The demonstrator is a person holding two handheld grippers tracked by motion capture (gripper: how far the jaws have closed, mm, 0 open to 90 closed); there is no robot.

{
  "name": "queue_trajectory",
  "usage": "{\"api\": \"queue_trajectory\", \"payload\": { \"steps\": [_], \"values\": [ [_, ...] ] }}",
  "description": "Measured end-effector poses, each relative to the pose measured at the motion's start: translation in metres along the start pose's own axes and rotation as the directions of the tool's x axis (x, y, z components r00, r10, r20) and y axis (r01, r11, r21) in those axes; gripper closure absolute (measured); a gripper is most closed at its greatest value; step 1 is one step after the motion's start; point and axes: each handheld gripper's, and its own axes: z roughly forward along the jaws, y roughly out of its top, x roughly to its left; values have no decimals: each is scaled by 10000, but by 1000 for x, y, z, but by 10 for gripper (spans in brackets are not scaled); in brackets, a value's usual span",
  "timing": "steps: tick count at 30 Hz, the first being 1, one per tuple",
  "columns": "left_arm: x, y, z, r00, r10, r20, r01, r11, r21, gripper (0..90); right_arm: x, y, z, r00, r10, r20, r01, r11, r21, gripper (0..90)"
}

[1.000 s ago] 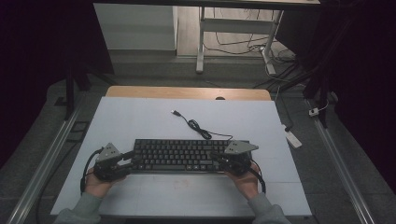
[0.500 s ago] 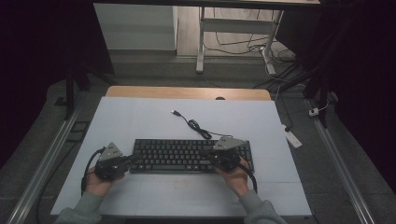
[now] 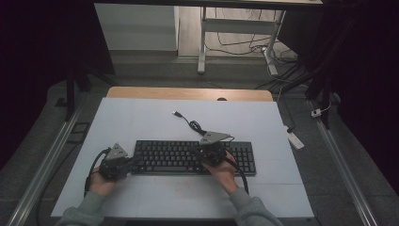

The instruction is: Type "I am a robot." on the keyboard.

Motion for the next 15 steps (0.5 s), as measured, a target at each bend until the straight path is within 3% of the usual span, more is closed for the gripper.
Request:
{"api": "queue_trajectory", "payload": {
  "steps": [15],
  "values": [
    [4, -3, 12, 10000, -28, -61, 30, 9992, 406, 888, -7, -3, 16, 9995, 301, 126, -307, 9984, 471, 892]
  ]
}}
